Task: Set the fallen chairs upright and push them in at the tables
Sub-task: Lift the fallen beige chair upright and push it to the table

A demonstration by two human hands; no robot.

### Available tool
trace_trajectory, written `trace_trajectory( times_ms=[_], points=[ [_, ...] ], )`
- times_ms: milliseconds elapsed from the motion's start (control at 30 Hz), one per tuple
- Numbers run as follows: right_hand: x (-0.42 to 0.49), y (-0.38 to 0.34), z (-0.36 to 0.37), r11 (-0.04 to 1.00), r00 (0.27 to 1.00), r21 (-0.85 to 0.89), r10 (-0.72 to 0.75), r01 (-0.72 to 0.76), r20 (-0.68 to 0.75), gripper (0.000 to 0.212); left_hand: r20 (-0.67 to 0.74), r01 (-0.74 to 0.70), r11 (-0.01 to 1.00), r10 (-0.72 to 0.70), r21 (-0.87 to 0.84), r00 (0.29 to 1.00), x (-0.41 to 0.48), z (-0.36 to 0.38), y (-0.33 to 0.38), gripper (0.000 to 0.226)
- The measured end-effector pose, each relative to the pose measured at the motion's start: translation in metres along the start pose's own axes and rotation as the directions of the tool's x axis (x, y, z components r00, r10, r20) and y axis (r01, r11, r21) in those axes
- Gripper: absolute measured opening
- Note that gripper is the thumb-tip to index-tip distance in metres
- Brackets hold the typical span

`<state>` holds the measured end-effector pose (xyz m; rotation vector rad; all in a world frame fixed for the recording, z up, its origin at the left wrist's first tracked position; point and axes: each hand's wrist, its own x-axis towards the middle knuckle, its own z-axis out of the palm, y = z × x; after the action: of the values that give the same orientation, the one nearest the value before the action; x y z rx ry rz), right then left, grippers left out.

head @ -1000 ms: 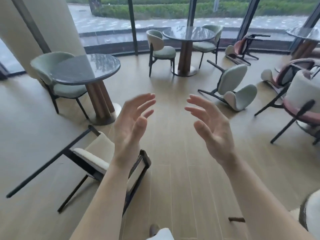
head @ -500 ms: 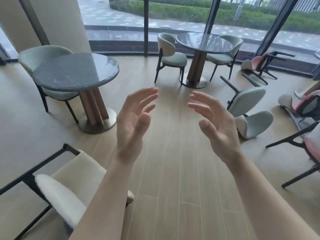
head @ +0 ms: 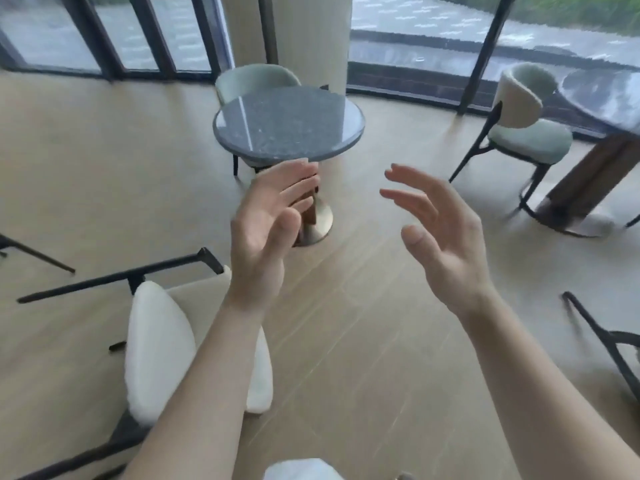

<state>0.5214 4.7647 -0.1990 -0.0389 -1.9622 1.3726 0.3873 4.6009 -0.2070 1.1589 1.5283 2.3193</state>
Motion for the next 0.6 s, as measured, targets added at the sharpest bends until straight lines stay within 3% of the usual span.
trace_trajectory(
  times_ms=[200,367,600],
  points=[
    [0.071,0.041,-0.016,0.989,0.96,0.148,-0.035,-0.007,0.278,0.075,-0.282,-0.011,0.99,0.051,0.143,0.958,0.005,0.024,-0.016,0.065],
    [0.127,0.08,0.004,0.96,0.862,0.276,-0.173,0.04,0.477,0.075,-0.497,-0.035,0.966,0.162,0.255,0.853,0.017,0.023,-0.037,0.076],
    [0.191,0.13,0.008,0.949,0.744,0.312,-0.234,0.036,0.626,0.076,-0.64,-0.022,0.953,0.219,0.301,0.737,0.058,0.028,-0.083,0.078]
  ],
)
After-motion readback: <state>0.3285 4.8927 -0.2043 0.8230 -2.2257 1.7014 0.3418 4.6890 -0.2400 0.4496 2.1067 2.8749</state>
